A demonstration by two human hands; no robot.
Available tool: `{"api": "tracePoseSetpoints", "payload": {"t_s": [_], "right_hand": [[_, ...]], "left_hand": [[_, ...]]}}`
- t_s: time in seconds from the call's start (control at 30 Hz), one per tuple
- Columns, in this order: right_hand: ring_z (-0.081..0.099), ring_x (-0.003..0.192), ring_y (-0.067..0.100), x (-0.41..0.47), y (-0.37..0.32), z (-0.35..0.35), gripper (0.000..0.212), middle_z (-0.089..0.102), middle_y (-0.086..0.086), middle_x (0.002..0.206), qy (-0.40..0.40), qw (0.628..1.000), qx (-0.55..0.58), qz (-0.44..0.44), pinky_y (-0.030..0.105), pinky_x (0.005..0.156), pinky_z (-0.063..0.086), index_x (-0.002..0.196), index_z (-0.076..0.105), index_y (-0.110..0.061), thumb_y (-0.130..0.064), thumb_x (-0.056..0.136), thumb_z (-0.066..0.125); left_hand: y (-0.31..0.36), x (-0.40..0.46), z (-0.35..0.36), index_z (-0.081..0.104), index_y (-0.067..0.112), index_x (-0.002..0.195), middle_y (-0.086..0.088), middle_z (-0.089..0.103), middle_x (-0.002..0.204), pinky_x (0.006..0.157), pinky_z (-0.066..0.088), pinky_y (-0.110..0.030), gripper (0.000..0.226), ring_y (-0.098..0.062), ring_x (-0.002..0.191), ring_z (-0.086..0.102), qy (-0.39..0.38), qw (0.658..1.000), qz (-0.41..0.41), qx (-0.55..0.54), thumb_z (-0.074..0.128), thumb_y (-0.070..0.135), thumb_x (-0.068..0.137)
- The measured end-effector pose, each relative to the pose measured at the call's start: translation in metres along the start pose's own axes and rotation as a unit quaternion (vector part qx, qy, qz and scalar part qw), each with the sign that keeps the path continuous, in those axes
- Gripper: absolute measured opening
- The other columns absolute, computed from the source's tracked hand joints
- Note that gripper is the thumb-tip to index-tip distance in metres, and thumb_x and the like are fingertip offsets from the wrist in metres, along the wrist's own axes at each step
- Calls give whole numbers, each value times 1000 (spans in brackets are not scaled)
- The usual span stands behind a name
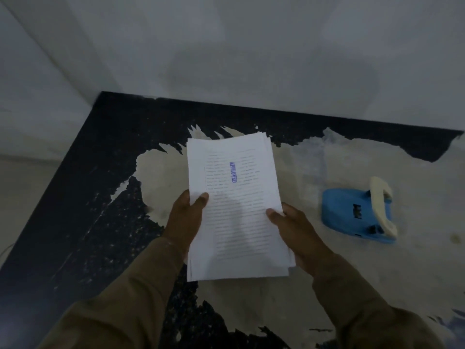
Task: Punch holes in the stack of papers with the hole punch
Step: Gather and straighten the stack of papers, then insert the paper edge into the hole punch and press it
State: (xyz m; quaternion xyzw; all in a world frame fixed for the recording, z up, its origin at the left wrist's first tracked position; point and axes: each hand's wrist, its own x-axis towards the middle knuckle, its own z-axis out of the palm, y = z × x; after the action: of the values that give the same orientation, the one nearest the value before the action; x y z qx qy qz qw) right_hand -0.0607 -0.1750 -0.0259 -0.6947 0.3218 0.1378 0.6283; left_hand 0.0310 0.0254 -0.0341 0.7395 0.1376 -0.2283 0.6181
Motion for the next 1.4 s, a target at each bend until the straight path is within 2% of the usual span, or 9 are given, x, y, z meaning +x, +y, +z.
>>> {"api": "tracePoseSetpoints", "payload": {"t_s": [0.1, 0.2, 0.43, 0.57, 0.67, 0.83, 1.03, 1.2, 1.4], "right_hand": [[67, 96, 12, -5, 3, 6, 22, 72, -6, 109, -4, 1000, -23, 10, 33, 88, 54, 111, 66, -29, -30, 97, 49], [63, 95, 13, -4, 10, 11, 25, 68, 0, 110, 50, 997, -52, 38, 31, 86, 52, 114, 62, -21, -27, 99, 43], [61, 80, 4, -18, 5, -3, 15, 64, -10, 88, 96, 987, -128, -11, 16, 65, 44, 97, 59, -22, -34, 96, 49], [55, 75, 8, -47, -14, -55, 12, 59, -9, 83, 407, 841, -263, -241, 20, 69, 40, 92, 60, -23, -31, 92, 50], [48, 88, 16, -49, -27, -118, 21, 56, -2, 97, 504, 784, -266, -245, 23, 74, 31, 104, 57, -21, -31, 88, 47], [54, 105, 25, -22, -25, -176, 25, 58, 0, 107, 436, 874, -158, -141, 45, 92, 45, 116, 58, -22, -30, 97, 43], [56, 110, 20, -7, -28, -161, 38, 54, 1, 126, 295, 940, -112, -129, 37, 92, 48, 123, 50, -28, -52, 95, 40], [60, 77, -5, -5, -32, -152, 32, 59, -29, 79, 266, 947, -93, -158, 12, 71, 46, 89, 54, -30, -56, 85, 35], [54, 71, -27, -1, -27, -145, 25, 54, -50, 72, 263, 936, -136, -190, -9, 56, 35, 79, 53, -38, -44, 94, 34]], "left_hand": [[-4, 11, 1, 62, 6, 105, -10, 67, 105, 75, 51, -27, 15, -21, 84, 63, 41, 996, 15, 82, 54, 14, 96], [-8, 13, 6, 60, 23, 98, 7, 65, 91, 60, 43, -16, 9, -7, 80, 61, -5, 995, 14, 97, 55, 16, 96], [-3, 20, 11, 54, 27, 110, 2, 61, 105, 73, 45, -28, 18, -20, 95, 59, -12, 990, 73, 124, 54, 17, 95], [8, 25, 23, 55, 25, 117, 0, 61, 114, 77, 45, -26, 22, -19, 102, 57, -48, 989, 100, 98, 55, 18, 95], [17, 27, 45, 55, 19, 123, -3, 63, 119, 89, 48, -35, 28, -22, 107, 59, -91, 986, 106, 94, 55, 17, 95], [24, 24, 94, 57, 18, 122, -2, 65, 115, 91, 50, -34, 28, -16, 103, 62, -150, 978, 118, 88, 57, 14, 94], [16, 18, 147, 55, 22, 117, 1, 64, 110, 77, 48, -22, 24, -17, 100, 61, -176, 973, 119, 92, 57, 14, 94], [12, 19, 158, 53, 17, 126, -1, 61, 117, 84, 48, -24, 33, -15, 100, 60, -178, 973, 113, 95, 58, 13, 94], [5, 18, 162, 54, 27, 114, 4, 64, 109, 74, 49, -16, 25, -7, 95, 62, -189, 975, 104, 60, 58, 14, 93]]}}
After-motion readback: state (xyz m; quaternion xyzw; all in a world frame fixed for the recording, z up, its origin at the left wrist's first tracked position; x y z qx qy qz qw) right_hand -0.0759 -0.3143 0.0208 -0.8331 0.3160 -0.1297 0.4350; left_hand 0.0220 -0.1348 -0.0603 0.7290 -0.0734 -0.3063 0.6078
